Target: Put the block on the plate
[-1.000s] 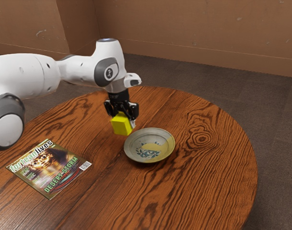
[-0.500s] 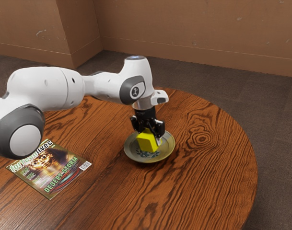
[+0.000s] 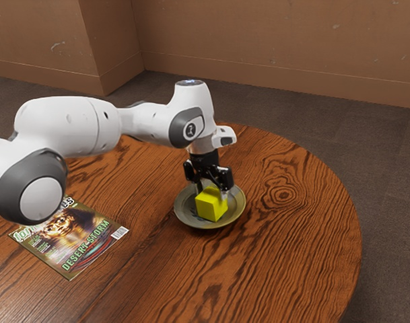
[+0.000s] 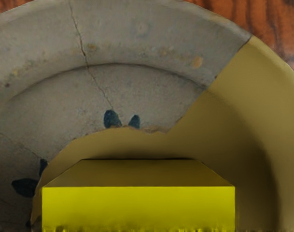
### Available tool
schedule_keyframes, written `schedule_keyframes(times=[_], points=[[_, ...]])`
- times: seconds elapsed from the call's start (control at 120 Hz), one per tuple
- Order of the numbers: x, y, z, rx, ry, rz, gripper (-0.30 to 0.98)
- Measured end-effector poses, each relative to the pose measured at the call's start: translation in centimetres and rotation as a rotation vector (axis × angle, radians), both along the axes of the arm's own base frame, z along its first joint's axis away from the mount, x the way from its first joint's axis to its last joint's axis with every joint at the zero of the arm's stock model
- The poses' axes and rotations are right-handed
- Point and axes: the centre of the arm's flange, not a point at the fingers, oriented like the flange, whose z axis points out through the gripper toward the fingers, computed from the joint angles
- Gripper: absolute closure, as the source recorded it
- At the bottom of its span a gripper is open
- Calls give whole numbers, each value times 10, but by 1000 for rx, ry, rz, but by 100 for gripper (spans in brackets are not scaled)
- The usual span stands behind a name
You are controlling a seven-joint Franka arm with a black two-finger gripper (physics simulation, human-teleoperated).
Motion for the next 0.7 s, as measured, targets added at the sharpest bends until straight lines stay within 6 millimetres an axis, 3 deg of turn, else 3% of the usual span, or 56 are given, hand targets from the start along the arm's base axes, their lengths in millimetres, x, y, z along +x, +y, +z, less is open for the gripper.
schedule_keyframes(times=[0.208,0.458,0.7], points=[[-4,0,51,26,-65,-36,3],[-25,-13,140,76,-128,-196,1],[-34,-19,147,123,-84,-305,0]])
